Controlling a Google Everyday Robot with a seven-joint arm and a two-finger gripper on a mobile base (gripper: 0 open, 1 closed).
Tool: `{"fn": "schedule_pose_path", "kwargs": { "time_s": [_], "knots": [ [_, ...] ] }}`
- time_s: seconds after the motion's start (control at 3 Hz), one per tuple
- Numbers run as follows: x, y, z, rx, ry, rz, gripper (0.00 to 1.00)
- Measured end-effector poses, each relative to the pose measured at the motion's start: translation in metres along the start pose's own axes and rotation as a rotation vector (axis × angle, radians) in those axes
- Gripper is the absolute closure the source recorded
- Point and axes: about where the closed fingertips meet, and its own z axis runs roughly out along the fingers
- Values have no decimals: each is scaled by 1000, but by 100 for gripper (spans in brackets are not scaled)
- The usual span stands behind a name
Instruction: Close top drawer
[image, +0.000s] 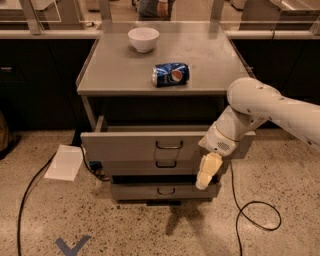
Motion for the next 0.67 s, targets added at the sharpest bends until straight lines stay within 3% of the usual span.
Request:
{"fn": "schedule_pose_path", "kwargs": {
  "time_s": [0.33,0.67],
  "knots": [
    [-5,-21,-2,23,2,-2,0],
    [-9,-86,-26,117,-13,31,0]
  ]
}}
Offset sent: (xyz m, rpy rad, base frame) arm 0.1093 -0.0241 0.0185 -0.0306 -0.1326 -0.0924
